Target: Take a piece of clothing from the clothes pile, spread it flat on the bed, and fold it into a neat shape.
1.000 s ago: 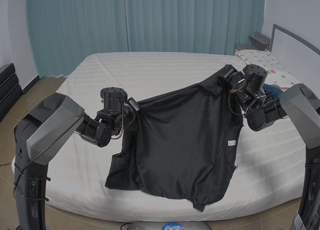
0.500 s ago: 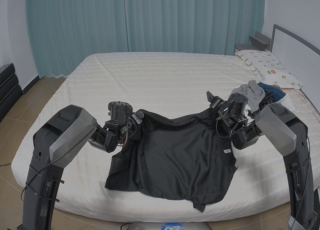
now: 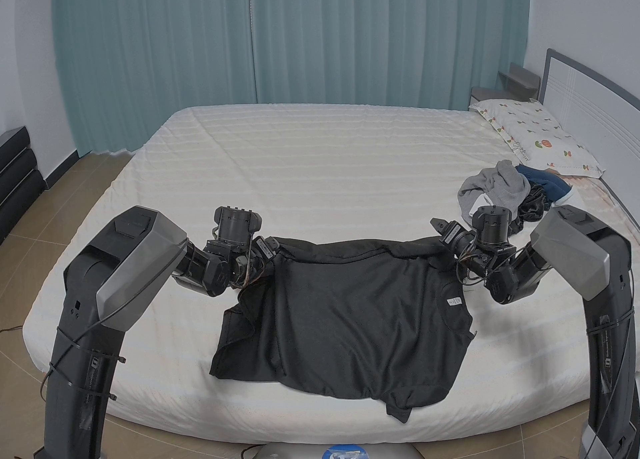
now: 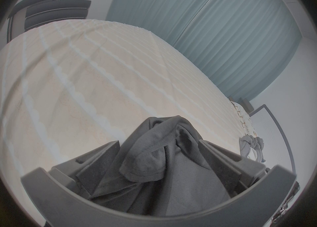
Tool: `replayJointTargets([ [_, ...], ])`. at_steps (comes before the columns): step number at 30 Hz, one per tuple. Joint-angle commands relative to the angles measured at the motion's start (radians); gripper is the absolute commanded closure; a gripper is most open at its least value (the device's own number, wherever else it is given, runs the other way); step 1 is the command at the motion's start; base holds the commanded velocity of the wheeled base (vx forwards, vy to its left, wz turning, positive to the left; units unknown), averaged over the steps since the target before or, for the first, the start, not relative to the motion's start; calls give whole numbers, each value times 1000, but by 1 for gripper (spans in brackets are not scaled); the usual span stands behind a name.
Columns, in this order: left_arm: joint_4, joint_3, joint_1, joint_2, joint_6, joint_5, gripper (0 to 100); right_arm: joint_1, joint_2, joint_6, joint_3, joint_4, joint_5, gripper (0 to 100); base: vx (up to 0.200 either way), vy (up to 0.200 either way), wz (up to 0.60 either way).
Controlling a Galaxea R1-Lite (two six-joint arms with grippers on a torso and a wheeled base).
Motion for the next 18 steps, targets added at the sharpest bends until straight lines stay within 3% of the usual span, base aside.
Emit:
replayJointTargets([
  [1, 5, 37, 31, -54, -2, -24, 0, -50, -108, 68, 61, 46, 54, 0, 0, 0, 0],
  [4, -1, 87, 41, -100, -12, -72, 0, -78, -116, 117, 62, 54, 60, 0, 0, 0, 0],
  [11, -47, 265, 46, -192, -30, -113, 0, -93, -162, 127, 228, 36, 78, 0, 0, 0, 0],
  [18, -267, 649, 38, -377, -61, -162, 0, -87, -339, 142, 550, 37, 153, 0, 0, 0, 0],
])
